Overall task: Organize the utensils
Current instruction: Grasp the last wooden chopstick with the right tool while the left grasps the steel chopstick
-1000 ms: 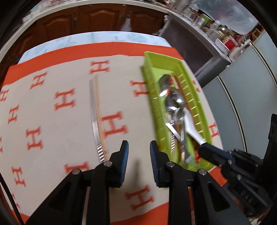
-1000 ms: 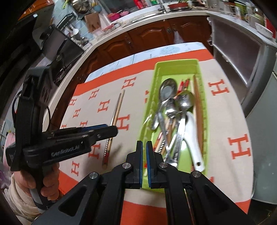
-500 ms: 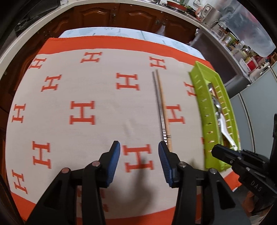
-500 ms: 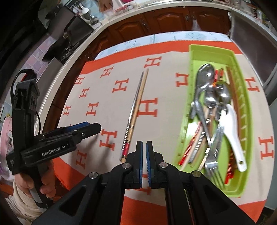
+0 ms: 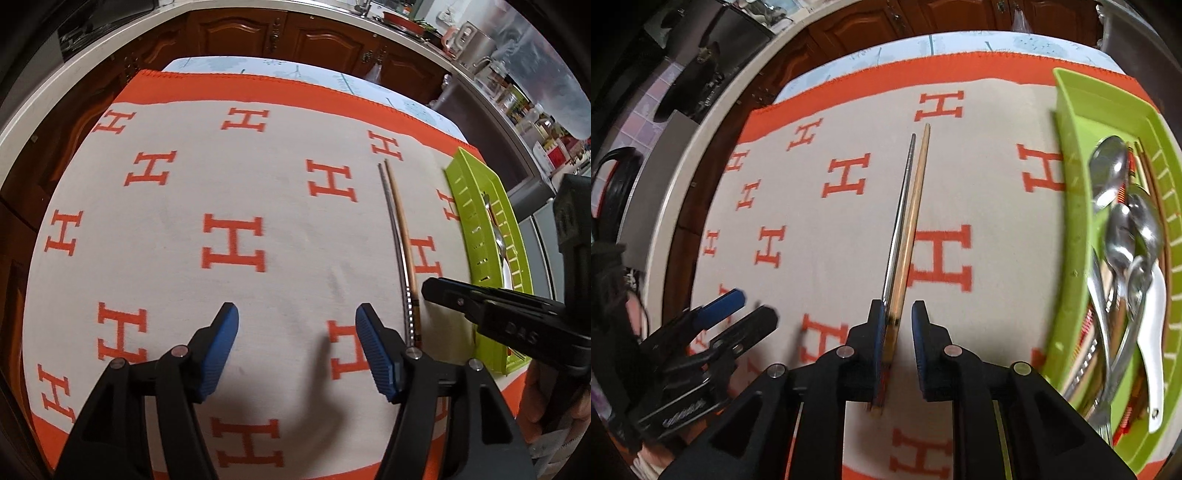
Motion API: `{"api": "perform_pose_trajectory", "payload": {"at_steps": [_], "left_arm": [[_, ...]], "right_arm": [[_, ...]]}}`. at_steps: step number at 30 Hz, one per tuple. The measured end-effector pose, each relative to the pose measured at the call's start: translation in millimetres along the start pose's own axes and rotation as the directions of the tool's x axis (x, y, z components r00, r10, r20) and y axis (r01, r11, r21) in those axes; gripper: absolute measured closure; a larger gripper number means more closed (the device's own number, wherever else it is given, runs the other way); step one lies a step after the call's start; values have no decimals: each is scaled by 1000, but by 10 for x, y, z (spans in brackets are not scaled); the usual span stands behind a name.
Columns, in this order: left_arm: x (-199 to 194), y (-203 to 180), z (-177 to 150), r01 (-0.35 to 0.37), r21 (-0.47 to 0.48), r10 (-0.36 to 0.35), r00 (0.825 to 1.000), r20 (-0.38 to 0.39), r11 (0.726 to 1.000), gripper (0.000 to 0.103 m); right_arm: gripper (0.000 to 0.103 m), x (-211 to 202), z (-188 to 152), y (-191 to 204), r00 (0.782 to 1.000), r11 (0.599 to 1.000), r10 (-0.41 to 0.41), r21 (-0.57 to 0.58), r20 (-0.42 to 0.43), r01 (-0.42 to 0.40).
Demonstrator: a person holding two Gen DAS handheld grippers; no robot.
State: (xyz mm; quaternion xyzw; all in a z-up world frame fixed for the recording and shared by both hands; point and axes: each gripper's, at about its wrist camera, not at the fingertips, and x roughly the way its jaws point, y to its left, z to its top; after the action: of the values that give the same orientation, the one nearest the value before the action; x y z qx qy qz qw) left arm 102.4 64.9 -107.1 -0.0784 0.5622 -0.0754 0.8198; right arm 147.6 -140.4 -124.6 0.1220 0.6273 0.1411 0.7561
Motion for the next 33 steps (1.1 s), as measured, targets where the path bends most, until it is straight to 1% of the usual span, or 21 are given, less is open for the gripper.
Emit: {"api": "perform_pose_trajectory", "payload": {"at_steps": [5, 10, 13, 14, 18, 24, 25, 26, 27, 28, 30, 31, 33], "left_arm": [[31, 100, -8, 14, -20, -15, 1000, -6, 1000, 39], [61, 108, -18, 23, -24, -23, 1000, -12, 999, 39], [64, 89, -10, 24, -24, -25, 1000, -12, 999, 39], [60, 89, -8, 23, -25, -24, 1000, -10, 999, 39], [50, 99, 13, 17, -28, -17, 1000, -3, 999, 37], [83, 26, 69, 9, -22, -9, 1000, -11, 1000, 36], [82, -1, 83, 5, -18, -6, 1000, -13, 1000, 36], [77, -13, 91, 5, -13, -6, 1000, -13, 1000, 36], [71, -36, 105, 6, -7, -6, 1000, -12, 1000, 36], [64, -50, 114, 6, -3, -6, 1000, -12, 1000, 36], [67, -101, 150, 11, 8, -11, 1000, -18, 1000, 36], [78, -136, 172, 17, 13, -17, 1000, -25, 1000, 36], [110, -211, 216, 31, 25, -30, 999, -35, 999, 36]], "right_arm": [[88, 210, 76, 63, 998, 998, -58, -34, -21, 57], [88, 263, 95, 204, 992, 988, -125, -92, 11, 125], [88, 261, 132, 243, 985, 978, -172, -112, 31, 175], [88, 290, 155, 244, 981, 974, -195, -117, 23, 196], [88, 308, 185, 240, 978, 968, -206, -142, 21, 207], [88, 393, 242, 380, 959, 937, -276, -205, 64, 284], [89, 396, 257, 382, 960, 938, -273, -202, 67, 281], [94, 387, 272, 354, 962, 944, -265, -185, 65, 273], [97, 372, 270, 321, 966, 952, -251, -166, 61, 258], [97, 360, 266, 285, 971, 959, -233, -149, 57, 239], [97, 281, 230, 160, 984, 980, -172, -95, 51, 176], [97, 249, 210, 128, 985, 983, -162, -81, 56, 166], [97, 128, 156, 34, 990, 992, -116, -45, 75, 120]]}}
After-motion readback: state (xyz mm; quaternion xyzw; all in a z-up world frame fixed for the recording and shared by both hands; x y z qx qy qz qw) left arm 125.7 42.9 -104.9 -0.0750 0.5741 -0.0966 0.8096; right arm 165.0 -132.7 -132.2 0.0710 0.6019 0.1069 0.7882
